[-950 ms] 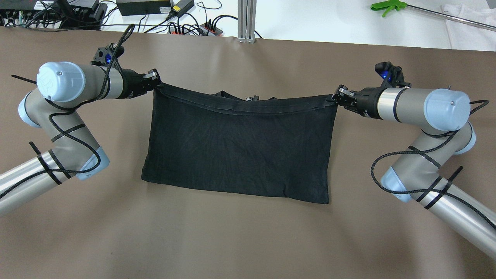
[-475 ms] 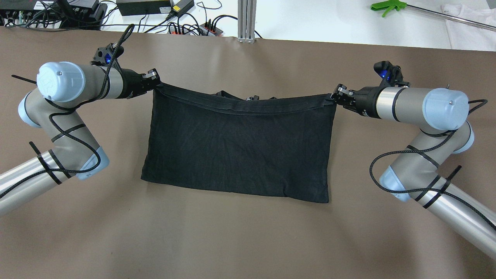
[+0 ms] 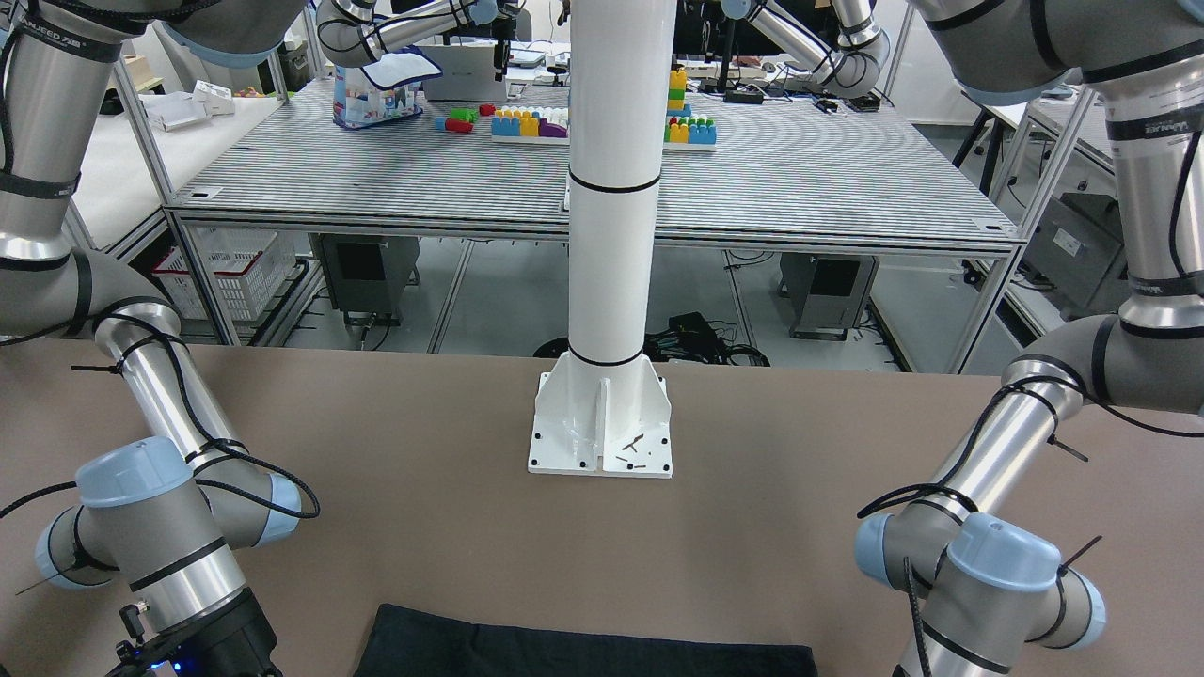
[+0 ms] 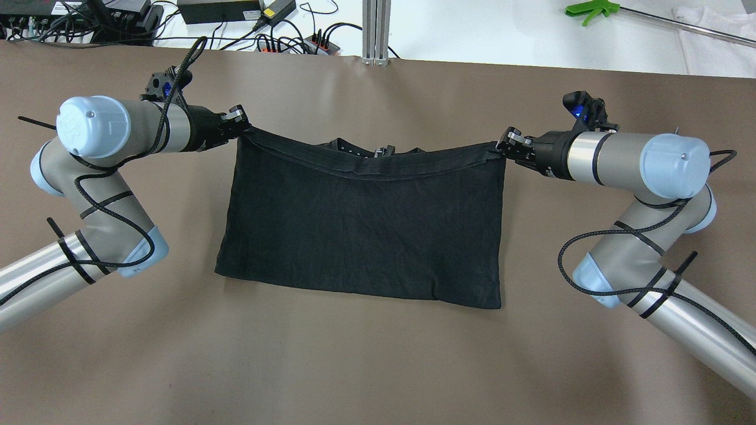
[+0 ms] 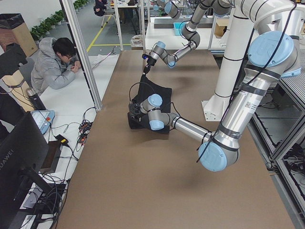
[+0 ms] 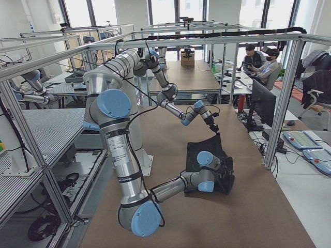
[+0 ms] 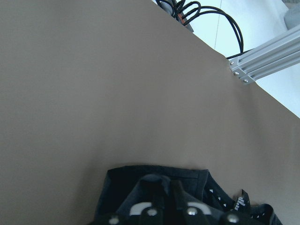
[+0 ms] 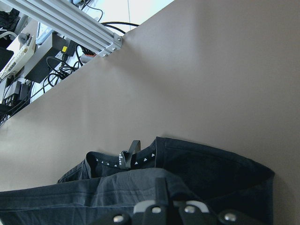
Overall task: Fold clothes
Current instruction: 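Carry the hem with both grippers past the collar and lay it down, then release the hem with the right gripper and move it to the near corner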
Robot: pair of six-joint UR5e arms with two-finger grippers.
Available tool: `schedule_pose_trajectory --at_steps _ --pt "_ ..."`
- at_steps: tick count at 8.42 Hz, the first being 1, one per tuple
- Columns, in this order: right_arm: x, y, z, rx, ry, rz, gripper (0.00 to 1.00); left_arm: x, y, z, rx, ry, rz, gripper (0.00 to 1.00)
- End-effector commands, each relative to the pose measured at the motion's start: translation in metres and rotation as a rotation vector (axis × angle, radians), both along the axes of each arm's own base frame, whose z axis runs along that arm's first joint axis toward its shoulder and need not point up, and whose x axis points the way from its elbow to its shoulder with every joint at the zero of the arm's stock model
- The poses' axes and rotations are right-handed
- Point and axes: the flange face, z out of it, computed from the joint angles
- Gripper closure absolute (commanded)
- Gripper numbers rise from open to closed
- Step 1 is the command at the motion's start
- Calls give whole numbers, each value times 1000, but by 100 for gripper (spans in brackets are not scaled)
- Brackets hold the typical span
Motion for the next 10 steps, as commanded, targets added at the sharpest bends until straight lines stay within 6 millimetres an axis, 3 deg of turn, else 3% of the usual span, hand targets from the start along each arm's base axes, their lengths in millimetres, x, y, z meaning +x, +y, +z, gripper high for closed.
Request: schedule_pose_trajectory --at_steps 1,3,6,10 --pt "-3 2 1 1 2 -4 8 13 7 9 8 -25 -44 0" --pt "-4 1 4 -7 9 -3 7 15 8 10 12 -30 -41 0" --pt "-3 6 12 -32 7 -21 7 15 9 -7 22 -7 -34 0" --pt "-2 58 63 -127 21 -285 7 11 14 -22 24 -3 -40 0"
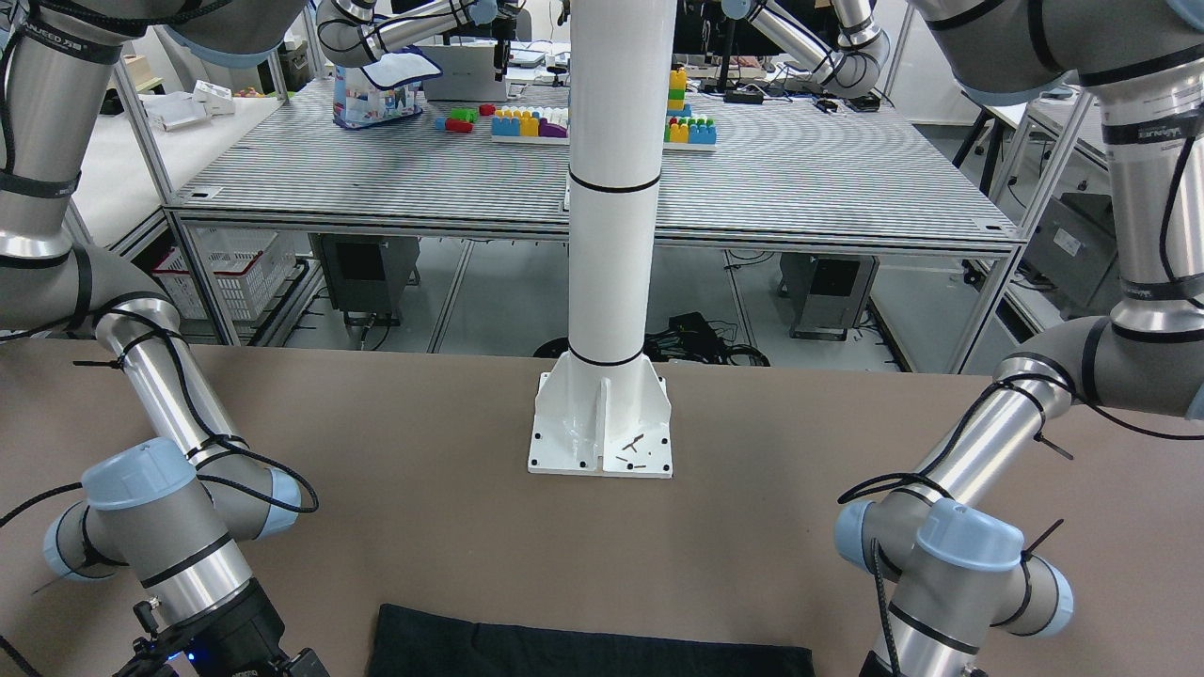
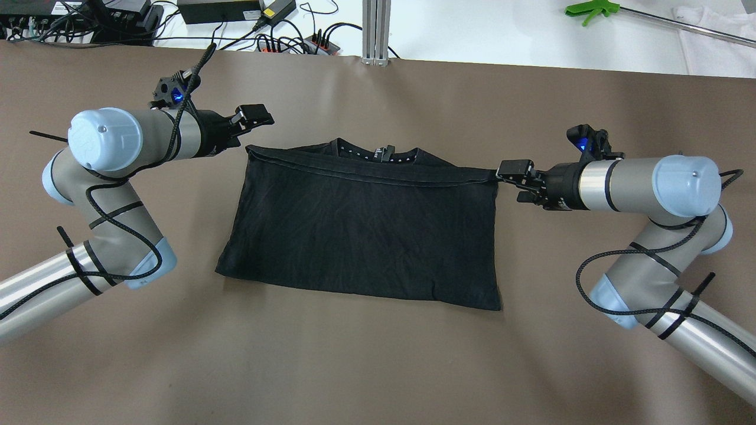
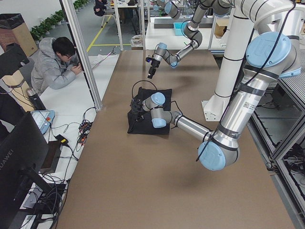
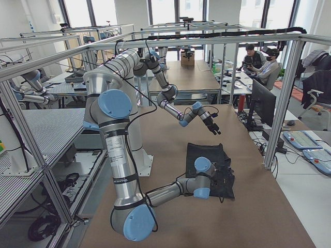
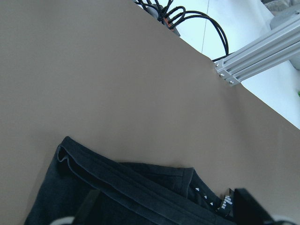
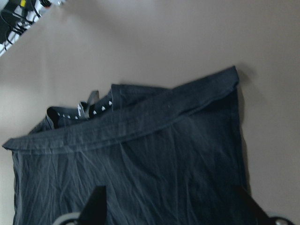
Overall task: Fold clothes
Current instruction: 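Release the hem with the right gripper and move it to the near corner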
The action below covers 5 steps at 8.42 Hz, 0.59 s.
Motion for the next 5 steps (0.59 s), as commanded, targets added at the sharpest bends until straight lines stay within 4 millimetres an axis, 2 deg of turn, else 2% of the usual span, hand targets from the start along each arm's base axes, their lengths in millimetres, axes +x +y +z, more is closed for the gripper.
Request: schedule_pose_trajectory --at_steps 1,2,3,5 --pt "-4 38 26 -60 -8 -210 7 -2 6 -18 -30 -29 1 0" --pt "-19 62 39 -72 5 -254 6 -4 8 -34 -38 -36 1 0" --pt "-34 80 48 -81 16 -281 6 -4 8 -35 -40 -37 1 0" --pt "-59 102 64 -82 53 -264 6 4 13 -36 -35 -40 5 0"
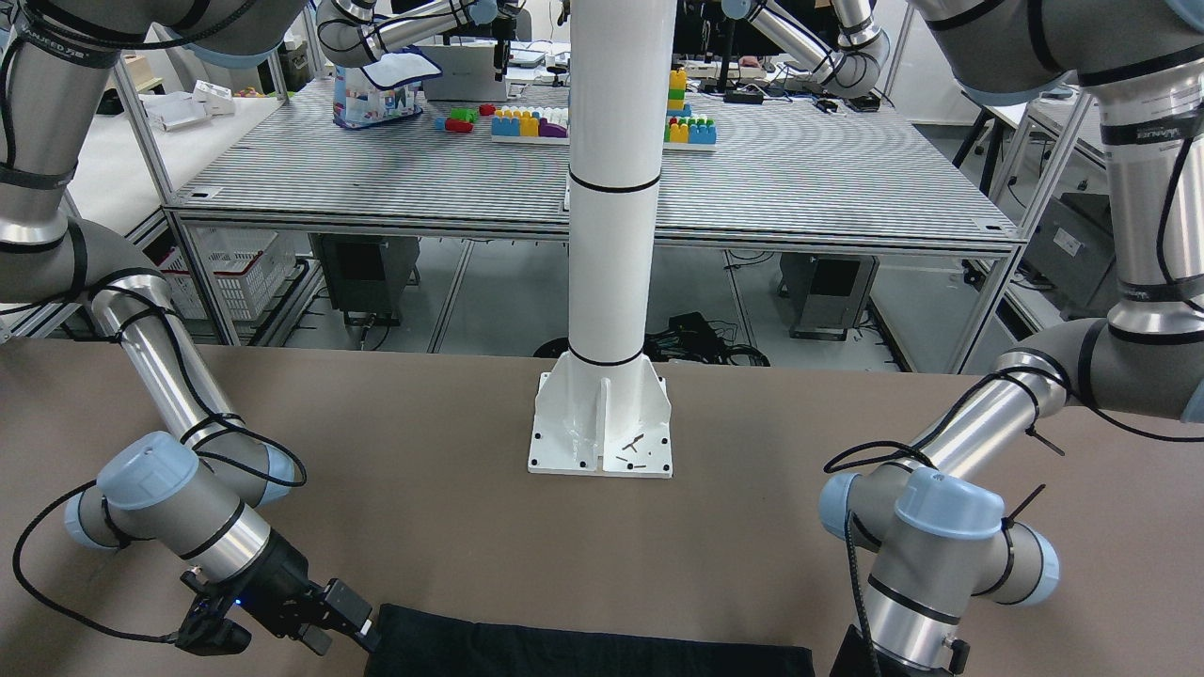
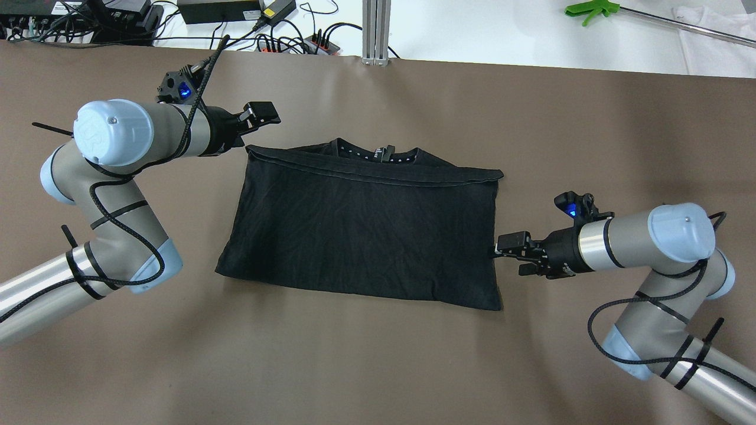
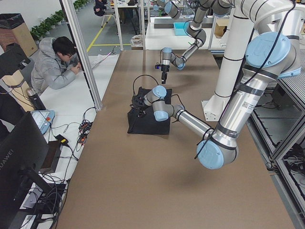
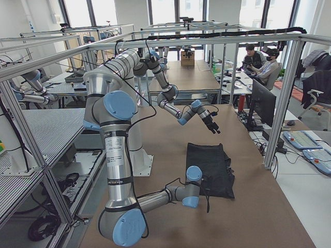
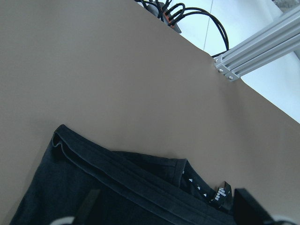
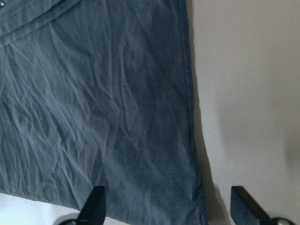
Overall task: Fold clothes
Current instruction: 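Release the hem with the right gripper and move it to the near corner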
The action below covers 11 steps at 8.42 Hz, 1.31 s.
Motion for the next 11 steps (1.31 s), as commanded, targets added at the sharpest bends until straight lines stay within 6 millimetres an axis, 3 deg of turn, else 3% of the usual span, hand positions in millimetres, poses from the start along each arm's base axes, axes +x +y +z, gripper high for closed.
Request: schedule_pose_trajectory --at_steps 1,4,5,8,11 --pt "-36 33 17 5 39 -3 6 5 3 -4 2 -3 1 0" --pt "-60 49 17 20 52 1 10 4 2 -2 2 -9 1 0" --pt "-62 52 20 18 57 -2 36 4 2 -1 2 -11 1 0" --pt "-64 56 15 25 50 -6 100 4 2 -2 4 -9 1 0" --pt "-61 66 6 7 31 -17 100 4 2 -3 5 -8 1 0"
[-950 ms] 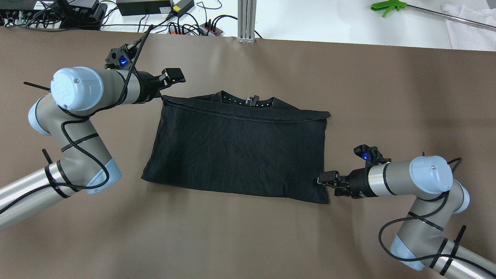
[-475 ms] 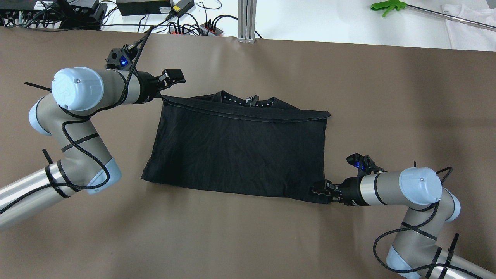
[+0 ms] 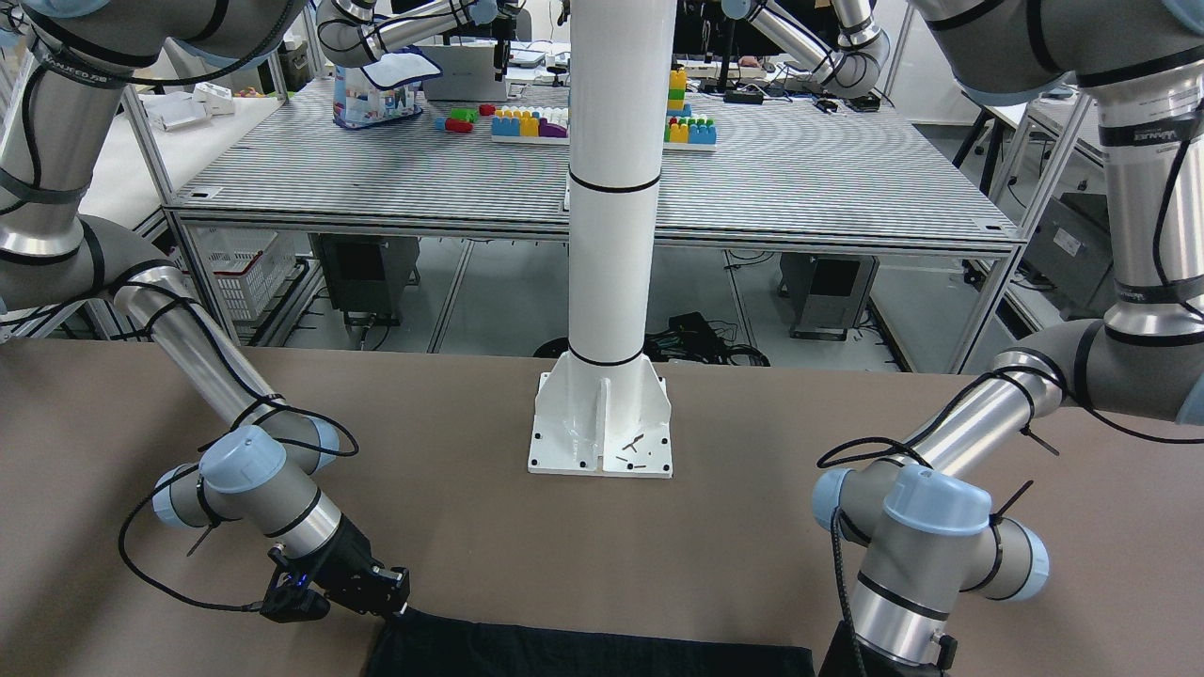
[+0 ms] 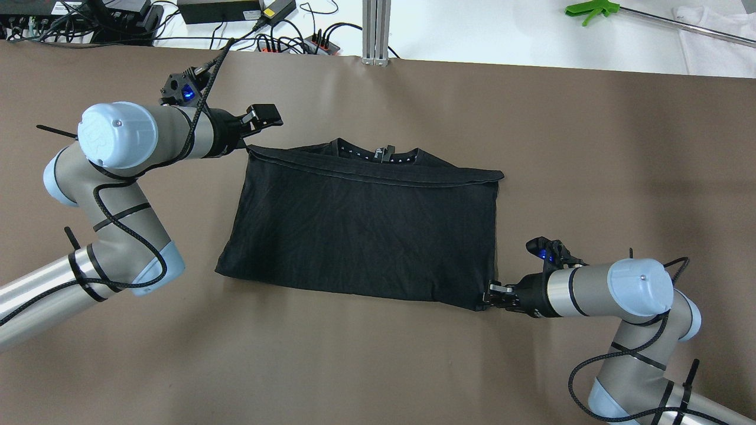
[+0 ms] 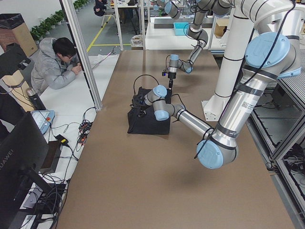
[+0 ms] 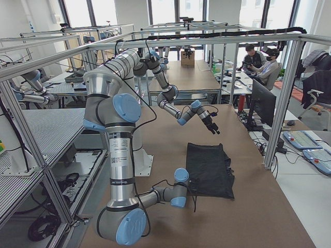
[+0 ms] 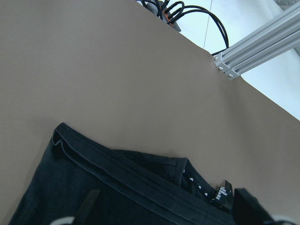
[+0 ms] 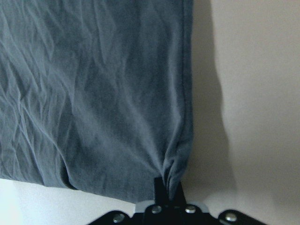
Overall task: Fold clothes
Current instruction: 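Grasp the near corner with the right gripper and rotate the folded shirt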
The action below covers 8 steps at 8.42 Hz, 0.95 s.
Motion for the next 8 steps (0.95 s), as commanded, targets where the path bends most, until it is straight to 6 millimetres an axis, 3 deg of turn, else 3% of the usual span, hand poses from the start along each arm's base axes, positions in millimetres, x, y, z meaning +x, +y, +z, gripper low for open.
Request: schedule_pose_trajectory --at_steps 1,2,4,6,8 --pt "-1 30 -22 9 -45 -50 100 0 0 -2 3 1 0 0" --pt "-7 58 -47 31 -88 -102 100 0 0 -1 3 -1 1 0" --pt "-20 93 -69 12 -136 -196 100 0 0 -2 7 -2 2 0" --pt "-32 144 -101 15 -197 -281 100 -1 -1 -2 7 -2 -1 0" --pt "-37 174 -119 8 -233 -317 100 -1 -1 -3 8 0 0 0"
